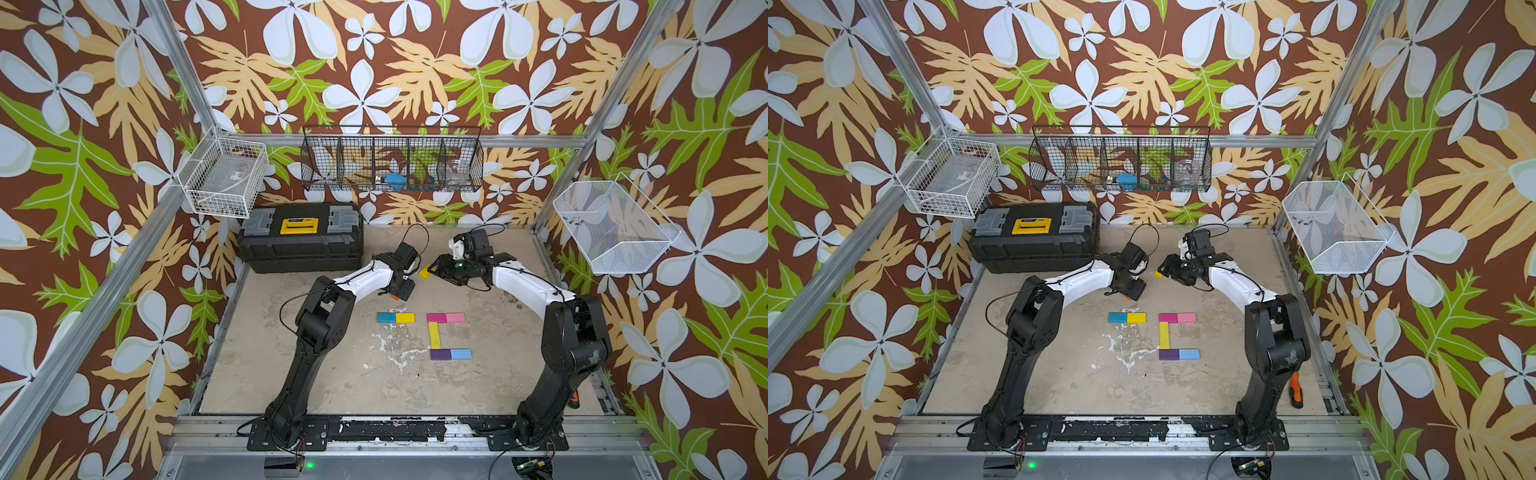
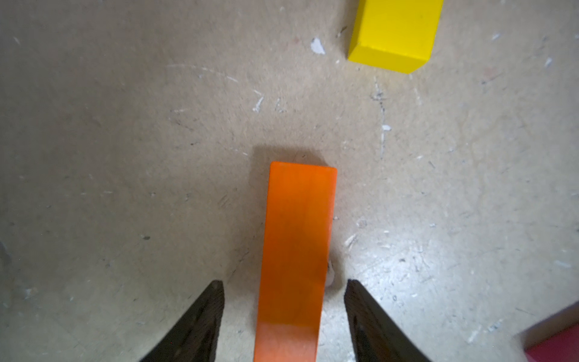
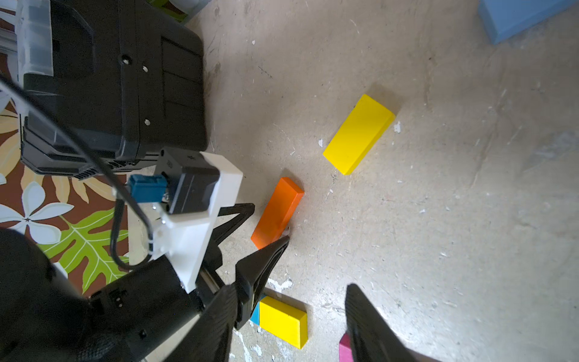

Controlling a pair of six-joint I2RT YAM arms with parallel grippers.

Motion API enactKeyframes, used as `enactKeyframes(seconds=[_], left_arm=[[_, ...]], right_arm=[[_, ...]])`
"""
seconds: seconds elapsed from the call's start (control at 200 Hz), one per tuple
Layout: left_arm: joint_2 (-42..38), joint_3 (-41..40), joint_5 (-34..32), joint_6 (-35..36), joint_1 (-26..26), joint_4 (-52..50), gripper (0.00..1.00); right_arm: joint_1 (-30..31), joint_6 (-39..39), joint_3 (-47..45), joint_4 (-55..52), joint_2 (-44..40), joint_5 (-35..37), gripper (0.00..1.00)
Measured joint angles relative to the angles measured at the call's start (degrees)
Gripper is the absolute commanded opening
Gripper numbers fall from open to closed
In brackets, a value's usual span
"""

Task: Assemble the letter c with building blocks
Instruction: Pick up the building block from the center of the board.

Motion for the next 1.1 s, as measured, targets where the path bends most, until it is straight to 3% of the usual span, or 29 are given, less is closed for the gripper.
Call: enactKeyframes(seconds=[0.275, 0.47, 0.571, 0.696, 0.871, 1.101], left_arm=[[0.5, 0.0, 0.2, -0.2, -0.1, 0.0, 0.38], [0.5, 0.0, 0.2, -0.9, -0.3, 0.1, 0.09], [0.4, 0.1, 0.6, -1.3, -0.3, 0.2, 0.00], [-1.2, -0.3, 1.5, -2.8, -0.4, 0.3, 0.00], [-9.7, -4.6, 1.5, -7.0, -0.4, 3.4, 0.00], [-24.4, -21.5, 3.1, -17.1, -0.4, 10.3, 0.00]], right_arm=[[0.0, 0.0, -2.7, 0.4, -2.4, 0.0, 0.57], [0.0, 0.0, -4.7, 0.8, -4.6, 0.2, 0.57], [0.0, -0.1, -5.9, 0.8, -5.7, 0.3, 0.57], [0.0, -0.4, -7.4, 0.6, -7.5, 0.5, 0.57], [0.0, -1.1, -10.3, 0.6, -10.7, 1.5, 0.58], [1.5, -2.2, -14.8, 0.4, -14.9, 2.8, 0.58]])
